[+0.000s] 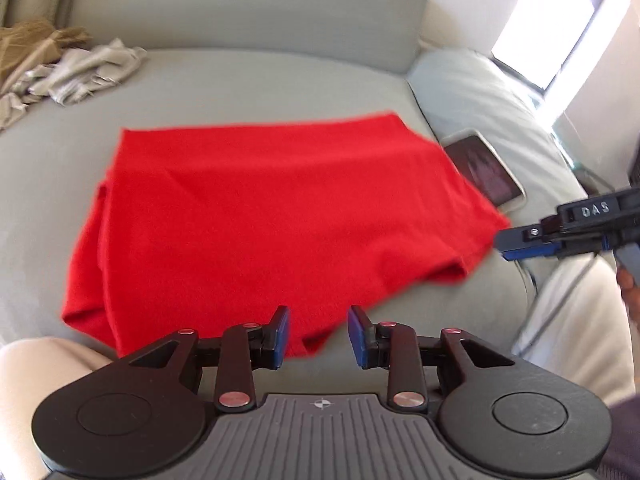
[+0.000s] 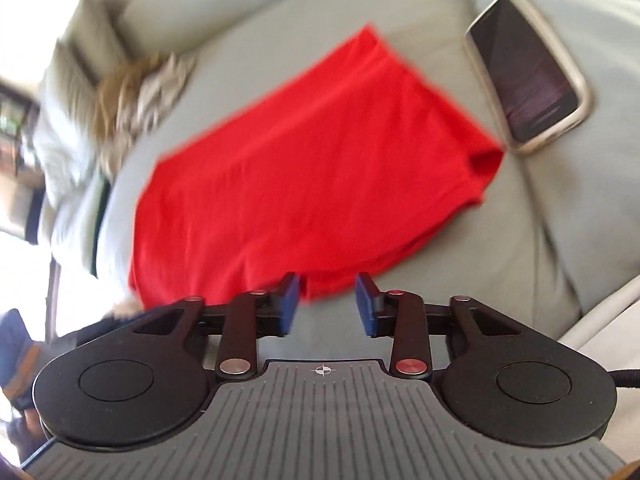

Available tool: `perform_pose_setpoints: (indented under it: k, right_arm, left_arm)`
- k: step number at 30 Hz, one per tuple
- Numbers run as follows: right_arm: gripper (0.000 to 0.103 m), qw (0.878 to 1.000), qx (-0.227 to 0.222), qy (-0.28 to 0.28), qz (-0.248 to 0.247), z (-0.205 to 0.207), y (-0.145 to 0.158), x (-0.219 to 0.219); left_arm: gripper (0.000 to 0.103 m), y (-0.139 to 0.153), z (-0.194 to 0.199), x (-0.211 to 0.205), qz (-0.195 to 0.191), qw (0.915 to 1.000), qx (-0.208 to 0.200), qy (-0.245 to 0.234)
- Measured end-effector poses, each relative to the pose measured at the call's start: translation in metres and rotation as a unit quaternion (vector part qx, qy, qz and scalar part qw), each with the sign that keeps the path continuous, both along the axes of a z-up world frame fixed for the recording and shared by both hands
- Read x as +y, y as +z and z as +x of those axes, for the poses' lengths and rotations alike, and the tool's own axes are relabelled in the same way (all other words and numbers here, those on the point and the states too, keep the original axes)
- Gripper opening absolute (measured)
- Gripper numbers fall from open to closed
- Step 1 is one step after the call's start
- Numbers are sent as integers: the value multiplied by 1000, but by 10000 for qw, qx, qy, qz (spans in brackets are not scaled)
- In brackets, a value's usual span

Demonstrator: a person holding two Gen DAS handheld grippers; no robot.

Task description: Fold clothes

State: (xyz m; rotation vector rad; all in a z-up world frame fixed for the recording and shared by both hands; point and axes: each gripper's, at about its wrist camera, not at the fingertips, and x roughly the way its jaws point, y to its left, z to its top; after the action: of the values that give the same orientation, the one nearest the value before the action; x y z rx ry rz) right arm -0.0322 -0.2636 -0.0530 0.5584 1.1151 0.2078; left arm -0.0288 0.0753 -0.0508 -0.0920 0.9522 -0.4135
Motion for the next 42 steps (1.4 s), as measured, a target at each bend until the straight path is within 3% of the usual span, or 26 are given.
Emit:
perform_pose_setpoints:
  k: [4, 6, 11, 19, 22, 23, 25, 26, 27, 30, 32, 35, 42]
  right_arm:
    - [42, 9922, -561, -1019, 449, 7, -14, -20]
    - [24, 9910, -717, -1030, 459, 15, -24, -11]
    - [24, 9921, -752, -753, 671, 28, -38, 11]
    - [24, 9916, -439, -1135, 440, 19, -47, -17]
    - [24, 9848, -891, -1451, 334, 13, -33, -38]
    - [25, 9795, -1104, -1665, 265, 13, -27, -46]
    - [36, 9645, -1459, -2201, 88, 19, -18, -62]
    - [49, 9544, -1599, -2522, -19, 25, -15, -69]
    - [55, 9429, -1737, -2840, -126, 30, -11, -76]
    - [60, 9067, -2118, -3613, -500, 51, -6, -94]
    - [66, 8869, -2342, -3895, -824, 72, -8, -100]
    - [68, 8782, -2415, -3842, -1513, 110, -18, -100]
    - [68, 8863, -2208, -3133, -2599, 180, -42, -90]
  left_arm:
    - [29, -6, 19, -14, -202, 9991, -197, 320]
    - [27, -11, 23, -31, -232, 9990, -309, 204]
    - [24, -16, 19, -55, -310, 9981, -249, -479]
    - [24, -23, 10, -91, -431, 9862, -118, -1595]
    - [24, -25, 7, -105, -475, 9784, -69, -2010]
    - [27, -21, 6, -101, -602, 9780, -86, -1998]
    - [34, -9, 8, -88, -835, 9830, -266, -1615]
    - [36, -4, 12, -82, -916, 9863, -343, -1327]
    - [37, 0, 18, -75, -1016, 9891, -405, -982]
    - [39, 8, 39, -61, -1254, 9907, -526, 54]
    - [39, 8, 51, -62, -1252, 9902, -553, 285]
    - [39, 8, 66, -69, -1226, 9896, -583, 478]
    - [39, -4, 89, -80, -1180, 9908, -472, 476]
